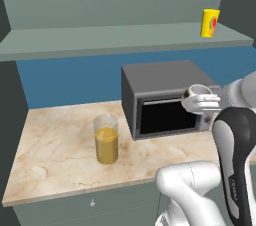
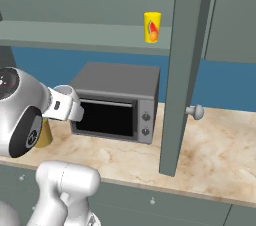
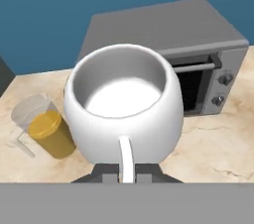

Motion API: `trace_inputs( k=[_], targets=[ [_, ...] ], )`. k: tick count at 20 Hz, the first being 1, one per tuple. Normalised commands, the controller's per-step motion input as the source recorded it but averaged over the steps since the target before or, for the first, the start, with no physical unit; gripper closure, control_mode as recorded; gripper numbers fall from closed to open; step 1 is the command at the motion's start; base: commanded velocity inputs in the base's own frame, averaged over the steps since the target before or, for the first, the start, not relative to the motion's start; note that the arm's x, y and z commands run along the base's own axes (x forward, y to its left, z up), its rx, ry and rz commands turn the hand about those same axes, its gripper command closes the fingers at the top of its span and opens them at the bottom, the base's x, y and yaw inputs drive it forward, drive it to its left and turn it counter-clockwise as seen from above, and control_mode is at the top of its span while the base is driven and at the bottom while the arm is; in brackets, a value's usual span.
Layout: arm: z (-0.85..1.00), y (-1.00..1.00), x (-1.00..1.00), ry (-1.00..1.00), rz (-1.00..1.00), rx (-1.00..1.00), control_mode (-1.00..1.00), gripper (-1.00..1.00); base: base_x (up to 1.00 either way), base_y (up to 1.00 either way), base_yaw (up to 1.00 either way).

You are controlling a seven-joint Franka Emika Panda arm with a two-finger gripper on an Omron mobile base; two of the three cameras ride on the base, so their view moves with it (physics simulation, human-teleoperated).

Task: There is a tray on the dining counter. Grab the cup, mug, and pitcher and place them on the tray. The pitcher may be placed next to the tray if it cannot fit the tray.

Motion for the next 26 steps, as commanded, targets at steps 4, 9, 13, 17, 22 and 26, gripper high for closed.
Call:
trace_inputs(
  k=[4, 9, 13, 17, 22, 26],
  targets=[
    [-0.18, -0.05, -0.10, 0.00, -0.02, 0.06, -1.00, 1.00, 0.00, 0.00, 0.00],
    [-0.03, 0.00, -0.06, 0.00, -0.01, 0.01, 1.00, 1.00, -0.75, -0.08, -0.09],
    [0.00, 0.00, 0.00, 0.00, 0.00, 0.00, 1.00, 1.00, -1.00, -0.06, -0.17],
    [0.00, 0.00, 0.00, 0.00, 0.00, 0.00, 1.00, 1.00, -0.74, -0.19, -0.36],
    [0.00, 0.00, 0.00, 0.00, 0.00, 0.00, 1.00, 1.00, -0.02, -0.12, -0.80],
    [0.00, 0.00, 0.00, 0.00, 0.00, 0.00, 1.00, 1.00, 0.00, -0.21, -0.82]
  ],
)
